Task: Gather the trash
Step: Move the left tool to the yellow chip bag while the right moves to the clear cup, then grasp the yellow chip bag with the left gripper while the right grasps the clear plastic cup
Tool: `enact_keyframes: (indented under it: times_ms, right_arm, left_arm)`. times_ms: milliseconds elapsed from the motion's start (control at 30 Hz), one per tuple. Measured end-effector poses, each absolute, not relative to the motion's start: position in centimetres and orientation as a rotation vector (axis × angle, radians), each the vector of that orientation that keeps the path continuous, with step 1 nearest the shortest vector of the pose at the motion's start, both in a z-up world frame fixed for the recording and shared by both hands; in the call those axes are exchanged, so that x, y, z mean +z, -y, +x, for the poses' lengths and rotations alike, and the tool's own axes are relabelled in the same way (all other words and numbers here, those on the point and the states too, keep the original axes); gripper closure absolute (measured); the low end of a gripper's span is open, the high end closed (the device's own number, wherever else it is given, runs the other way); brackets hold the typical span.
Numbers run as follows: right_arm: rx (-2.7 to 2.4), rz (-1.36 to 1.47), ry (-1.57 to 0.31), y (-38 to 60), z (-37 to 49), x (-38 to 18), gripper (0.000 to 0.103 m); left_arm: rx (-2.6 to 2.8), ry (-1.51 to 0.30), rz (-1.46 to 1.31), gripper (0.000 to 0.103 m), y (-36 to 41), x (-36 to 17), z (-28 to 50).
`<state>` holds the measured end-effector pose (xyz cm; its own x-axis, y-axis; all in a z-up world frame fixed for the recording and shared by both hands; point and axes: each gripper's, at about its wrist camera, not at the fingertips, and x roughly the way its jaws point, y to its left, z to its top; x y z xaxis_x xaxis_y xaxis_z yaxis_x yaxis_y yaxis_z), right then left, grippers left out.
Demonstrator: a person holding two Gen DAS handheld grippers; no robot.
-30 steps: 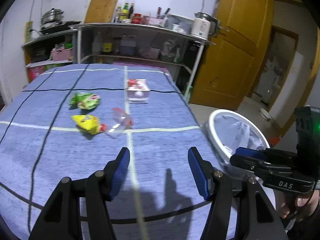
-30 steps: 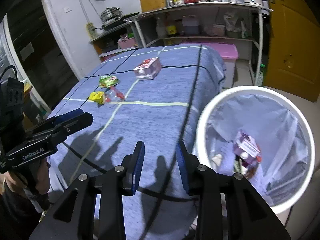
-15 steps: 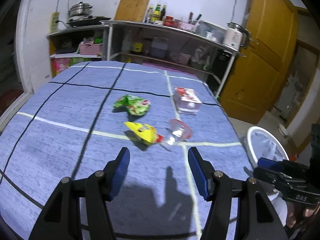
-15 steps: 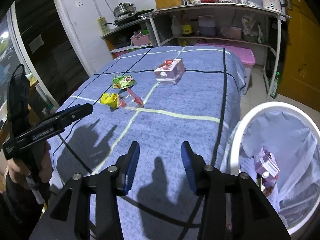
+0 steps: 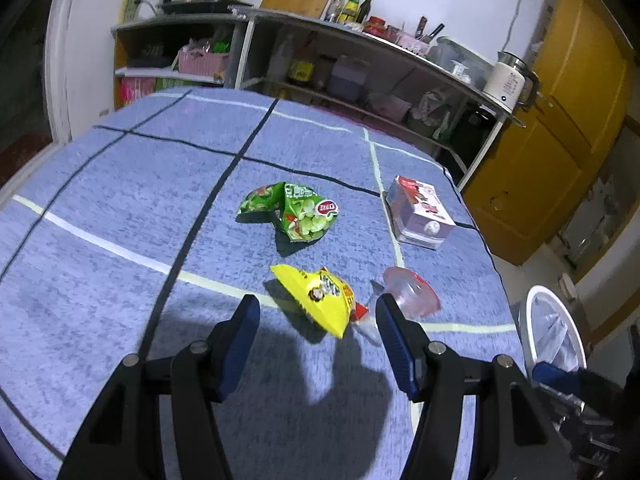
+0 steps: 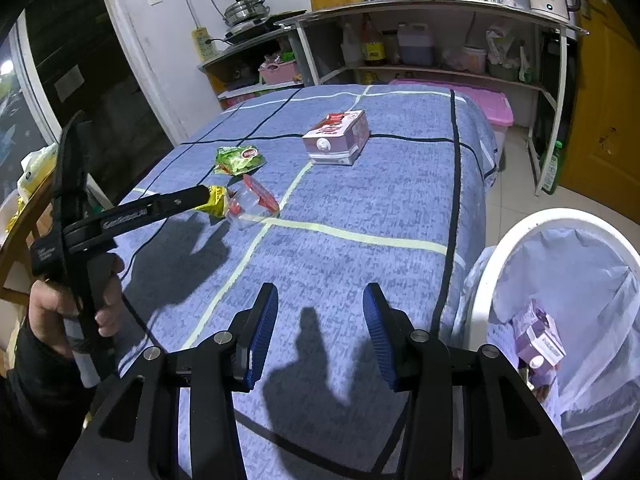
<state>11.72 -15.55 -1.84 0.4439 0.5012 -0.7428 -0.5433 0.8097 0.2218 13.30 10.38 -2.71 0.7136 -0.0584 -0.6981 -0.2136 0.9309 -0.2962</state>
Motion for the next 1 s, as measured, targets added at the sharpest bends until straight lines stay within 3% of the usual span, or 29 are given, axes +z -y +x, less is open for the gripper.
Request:
enact_keyframes:
  times_ms: [67, 233, 300, 567, 700, 1000]
  right_arm:
    - [0.649, -0.053, -0.904, 15.4, 11.9, -1.9, 0.057]
    - [0.655, -0.061, -0.907, 14.9, 12.4, -2.0, 0.057]
    - [0.662, -0.071, -0.905, 14.5, 12.6, -2.1, 0.057]
    - [0.725, -0.168, -0.856, 10.8, 13.3, -1.4, 0.057]
    - [0.758, -0.249, -0.833, 8.4, 13.7, -1.6, 0.045]
    - [0.802, -0.436, -0.8, 3.4, 14.9, -3.3, 0.045]
  left_arm:
    - [0.094, -0.786, -0.376, 0.041, -10.4, -3.1, 13.9]
    - [0.087, -0.819, -0.391, 0.064, -10.6, -4.0, 14.7]
    - [0.079, -0.813, -0.389, 0.068, -10.5, -3.9, 14.5]
    - [0.065, -0.769, -0.371, 0.07, -11.0, -2.7, 12.0]
    - [0.073, -0.759, -0.375, 0.07, -11.8, -2.4, 11.1]
    - [0.096, -0.748, -0.409, 0.07, -13.6, -2.8, 9.6]
